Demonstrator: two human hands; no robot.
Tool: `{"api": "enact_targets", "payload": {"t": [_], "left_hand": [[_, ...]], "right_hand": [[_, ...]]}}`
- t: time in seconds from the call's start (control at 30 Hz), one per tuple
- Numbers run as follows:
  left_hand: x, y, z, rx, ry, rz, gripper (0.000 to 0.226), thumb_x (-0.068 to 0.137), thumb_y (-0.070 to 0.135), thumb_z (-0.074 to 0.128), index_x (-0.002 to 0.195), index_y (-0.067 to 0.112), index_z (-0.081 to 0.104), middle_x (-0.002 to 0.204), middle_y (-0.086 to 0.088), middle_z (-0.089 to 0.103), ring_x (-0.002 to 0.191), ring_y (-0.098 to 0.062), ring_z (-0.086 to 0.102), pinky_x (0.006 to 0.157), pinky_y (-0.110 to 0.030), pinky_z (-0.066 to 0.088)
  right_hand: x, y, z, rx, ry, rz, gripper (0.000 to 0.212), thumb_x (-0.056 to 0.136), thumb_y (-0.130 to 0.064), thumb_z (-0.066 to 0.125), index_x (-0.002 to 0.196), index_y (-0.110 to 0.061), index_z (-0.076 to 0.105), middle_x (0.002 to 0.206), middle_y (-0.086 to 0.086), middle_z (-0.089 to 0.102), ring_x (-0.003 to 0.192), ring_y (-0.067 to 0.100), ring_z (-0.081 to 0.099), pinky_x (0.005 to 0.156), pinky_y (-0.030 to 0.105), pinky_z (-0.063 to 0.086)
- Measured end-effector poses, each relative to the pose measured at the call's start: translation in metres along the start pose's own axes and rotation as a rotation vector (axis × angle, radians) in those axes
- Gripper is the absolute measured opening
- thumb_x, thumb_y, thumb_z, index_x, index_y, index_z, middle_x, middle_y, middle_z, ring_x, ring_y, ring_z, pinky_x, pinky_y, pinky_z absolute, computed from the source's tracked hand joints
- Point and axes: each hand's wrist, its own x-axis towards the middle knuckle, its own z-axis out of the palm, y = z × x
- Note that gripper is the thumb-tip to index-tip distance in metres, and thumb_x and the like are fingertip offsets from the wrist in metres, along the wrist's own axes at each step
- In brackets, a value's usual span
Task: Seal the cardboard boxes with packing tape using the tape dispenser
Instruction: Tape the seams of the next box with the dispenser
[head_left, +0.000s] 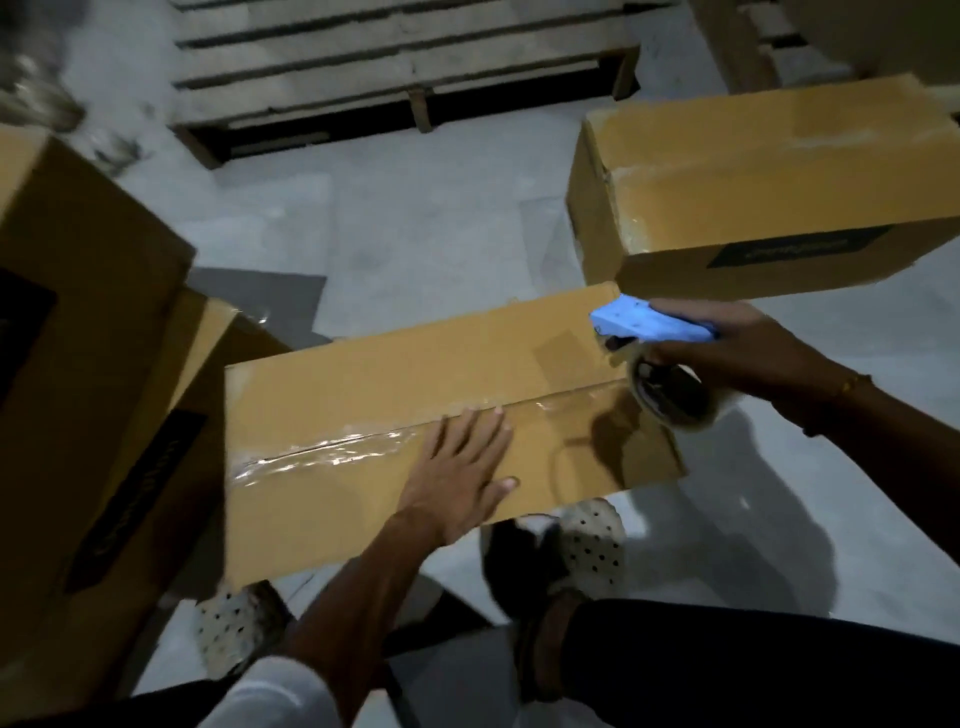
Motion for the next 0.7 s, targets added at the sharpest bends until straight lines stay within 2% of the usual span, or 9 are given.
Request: {"api": "enact_targets", "payload": {"t": [0.1,0.2,0.27,0.33,0.43,0.53,0.6,0.63,0.7], "left_hand": [[-0.06,-0.063,0.002,0.0,-0.087,-0.135,0.076,0.099,0.063,0.018,0.159,0.015,0.024,0.167,-0.003,0.009,0.155,-0.029,0.009,0.123,-0.056,0.01],[-0.105,-0.109,0.002,-0.081,-0.11,-0.298,0.086,0.092,0.067,0.007,0.16,0.016,0.011,0.165,-0.001,-0.01,0.155,-0.025,-0.001,0.121,-0.048,-0.002],[-0.129,-0.13,0.005,-0.121,-0.08,-0.468,0.081,0.095,0.067,0.017,0.16,0.018,0.012,0.166,-0.003,-0.008,0.155,-0.028,-0.001,0.121,-0.053,0.002],[-0.147,-0.142,0.01,-0.237,-0.069,-0.679,0.076,0.1,0.06,0.036,0.16,0.023,0.01,0.167,-0.01,-0.009,0.154,-0.035,-0.001,0.121,-0.058,0.008],[-0.158,-0.142,0.012,-0.625,-0.026,-0.849,0.079,0.099,0.05,0.05,0.161,0.028,0.006,0.166,-0.016,-0.014,0.151,-0.043,0.01,0.117,-0.061,0.023],[-0.158,-0.134,0.008,-0.759,0.001,-0.899,0.079,0.099,0.046,0.054,0.161,0.031,0.006,0.164,-0.018,0.005,0.143,-0.044,0.031,0.112,-0.057,0.033],[-0.155,-0.12,-0.001,-0.774,-0.007,-0.928,0.077,0.1,0.042,0.055,0.16,0.031,0.01,0.156,-0.017,0.018,0.135,-0.041,0.041,0.11,-0.051,0.038],[-0.152,-0.108,-0.004,-0.797,-0.007,-0.929,0.074,0.1,0.04,0.056,0.16,0.031,0.012,0.153,-0.016,0.023,0.132,-0.04,0.044,0.108,-0.049,0.04],[-0.146,-0.079,-0.009,-0.893,-0.01,-0.916,0.07,0.1,0.035,0.057,0.157,0.031,0.017,0.148,-0.014,0.03,0.127,-0.041,0.048,0.107,-0.05,0.045]], "right_hand": [[-0.02,-0.048,0.027,-0.009,-0.125,-0.075,0.054,0.087,-0.012,0.071,0.089,-0.066,0.067,0.102,-0.043,0.064,0.101,-0.02,0.057,0.092,0.016,0.041],[-0.038,-0.082,0.052,0.007,-0.209,-0.154,0.057,0.09,-0.011,0.068,0.09,-0.068,0.066,0.104,-0.043,0.064,0.103,-0.021,0.057,0.087,0.008,0.042],[-0.049,-0.098,0.068,0.033,-0.247,-0.185,0.049,0.089,-0.013,0.07,0.098,-0.061,0.068,0.109,-0.038,0.065,0.106,-0.017,0.058,0.092,0.011,0.044],[-0.058,-0.112,0.08,0.064,-0.256,-0.202,0.05,0.087,-0.011,0.07,0.096,-0.061,0.069,0.107,-0.036,0.067,0.103,-0.017,0.059,0.085,0.006,0.045],[-0.069,-0.121,0.096,0.072,-0.261,-0.221,0.049,0.087,-0.01,0.07,0.103,-0.056,0.068,0.108,-0.036,0.067,0.104,-0.017,0.059,0.081,0.006,0.045],[-0.074,-0.122,0.11,0.079,-0.272,-0.194,0.046,0.09,-0.014,0.068,0.119,-0.05,0.065,0.116,-0.032,0.066,0.112,-0.013,0.058,0.093,0.021,0.043],[-0.075,-0.122,0.118,0.095,-0.246,-0.184,0.046,0.089,-0.017,0.069,0.12,-0.05,0.065,0.116,-0.032,0.066,0.111,-0.013,0.058,0.095,0.023,0.044],[-0.076,-0.124,0.122,0.11,-0.238,-0.181,0.045,0.089,-0.017,0.07,0.117,-0.052,0.066,0.115,-0.032,0.066,0.109,-0.014,0.059,0.093,0.021,0.047],[-0.077,-0.127,0.127,0.159,-0.246,-0.19,0.046,0.088,-0.015,0.07,0.103,-0.059,0.069,0.105,-0.032,0.069,0.094,-0.016,0.062,0.075,0.009,0.048]]}}
